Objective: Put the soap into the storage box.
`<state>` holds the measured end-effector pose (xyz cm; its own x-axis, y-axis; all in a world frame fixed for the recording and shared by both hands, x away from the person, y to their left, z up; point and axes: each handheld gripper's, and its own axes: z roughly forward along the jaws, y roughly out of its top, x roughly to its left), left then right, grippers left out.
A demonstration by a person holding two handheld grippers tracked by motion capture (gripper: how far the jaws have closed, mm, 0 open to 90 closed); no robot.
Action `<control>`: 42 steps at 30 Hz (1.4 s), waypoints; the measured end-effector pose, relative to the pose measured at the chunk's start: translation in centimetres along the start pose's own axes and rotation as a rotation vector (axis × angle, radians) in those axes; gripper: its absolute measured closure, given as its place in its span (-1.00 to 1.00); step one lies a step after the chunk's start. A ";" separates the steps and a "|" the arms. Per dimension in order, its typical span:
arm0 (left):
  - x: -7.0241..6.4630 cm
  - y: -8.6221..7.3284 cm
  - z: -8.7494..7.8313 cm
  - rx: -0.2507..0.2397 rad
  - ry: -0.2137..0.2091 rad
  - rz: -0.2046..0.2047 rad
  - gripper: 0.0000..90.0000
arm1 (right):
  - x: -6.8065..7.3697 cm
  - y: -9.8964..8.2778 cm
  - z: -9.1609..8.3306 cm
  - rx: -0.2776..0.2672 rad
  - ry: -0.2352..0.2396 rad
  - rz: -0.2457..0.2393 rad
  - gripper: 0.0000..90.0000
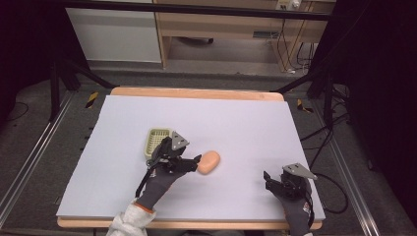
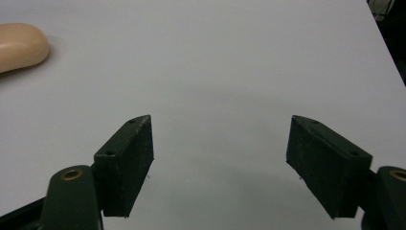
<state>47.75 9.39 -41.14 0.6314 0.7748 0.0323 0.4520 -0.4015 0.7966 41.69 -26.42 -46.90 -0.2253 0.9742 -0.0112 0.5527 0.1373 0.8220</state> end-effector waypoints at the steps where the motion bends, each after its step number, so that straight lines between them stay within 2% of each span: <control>1: -0.1 0.0 0.2 0.001 -0.002 -0.003 -0.56 | 0.0 0.0 0.0 0.001 0.000 0.002 -0.46; 14: -1.4 0.6 1.9 0.022 -0.028 0.026 -0.59 | 0.0 0.0 0.0 0.003 0.004 0.002 -0.46; 20: -1.7 0.7 2.6 0.034 -0.047 0.023 -0.59 | 0.0 0.0 0.0 0.005 0.004 -0.001 -0.45; 42: -2.6 0.4 5.3 0.114 -0.053 0.047 -0.62 | 0.0 0.0 0.1 0.007 0.006 0.001 -0.45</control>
<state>49.64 4.57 -44.12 0.6845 0.7283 0.0334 0.4878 -0.4916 0.7213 41.76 -26.41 -46.95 -0.2297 0.9732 -0.0066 0.5584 0.1373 0.8181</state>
